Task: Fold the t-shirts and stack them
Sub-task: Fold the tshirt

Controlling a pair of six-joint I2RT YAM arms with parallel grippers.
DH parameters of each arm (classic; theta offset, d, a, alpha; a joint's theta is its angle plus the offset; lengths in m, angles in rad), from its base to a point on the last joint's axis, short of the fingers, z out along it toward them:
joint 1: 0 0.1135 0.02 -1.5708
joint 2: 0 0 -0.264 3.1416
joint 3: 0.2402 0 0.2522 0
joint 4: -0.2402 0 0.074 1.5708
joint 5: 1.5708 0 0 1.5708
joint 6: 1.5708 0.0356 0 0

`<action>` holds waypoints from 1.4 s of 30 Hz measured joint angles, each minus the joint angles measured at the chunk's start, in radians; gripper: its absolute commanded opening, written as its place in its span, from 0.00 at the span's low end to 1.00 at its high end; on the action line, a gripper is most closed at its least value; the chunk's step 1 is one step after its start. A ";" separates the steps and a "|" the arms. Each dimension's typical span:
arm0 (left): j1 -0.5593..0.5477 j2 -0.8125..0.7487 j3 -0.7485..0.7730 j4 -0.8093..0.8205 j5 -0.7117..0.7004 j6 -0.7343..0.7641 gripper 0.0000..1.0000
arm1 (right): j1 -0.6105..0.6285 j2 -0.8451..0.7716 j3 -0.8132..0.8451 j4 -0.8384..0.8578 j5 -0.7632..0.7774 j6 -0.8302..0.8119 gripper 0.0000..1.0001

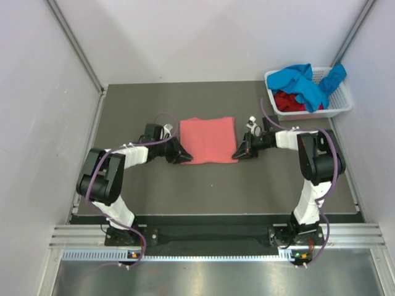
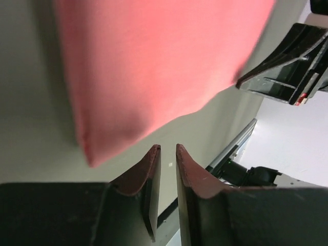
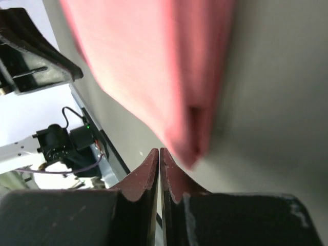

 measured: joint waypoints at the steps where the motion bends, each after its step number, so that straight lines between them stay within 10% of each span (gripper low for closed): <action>1: -0.001 -0.008 0.030 -0.031 0.002 0.008 0.24 | 0.013 -0.005 0.030 -0.023 0.008 -0.001 0.04; 10: -0.003 0.187 0.300 0.217 0.073 -0.127 0.21 | 0.189 0.150 0.457 0.089 -0.008 0.120 0.04; 17: 0.045 0.492 0.369 0.383 0.123 -0.220 0.18 | 0.176 0.434 0.476 0.332 -0.055 0.307 0.04; 30: 0.154 0.451 0.584 -0.010 0.052 0.045 0.24 | -0.024 0.437 0.710 -0.052 0.008 0.046 0.05; 42: 0.089 0.520 0.679 0.115 0.074 -0.095 0.23 | 0.045 0.471 0.742 0.160 -0.011 0.264 0.04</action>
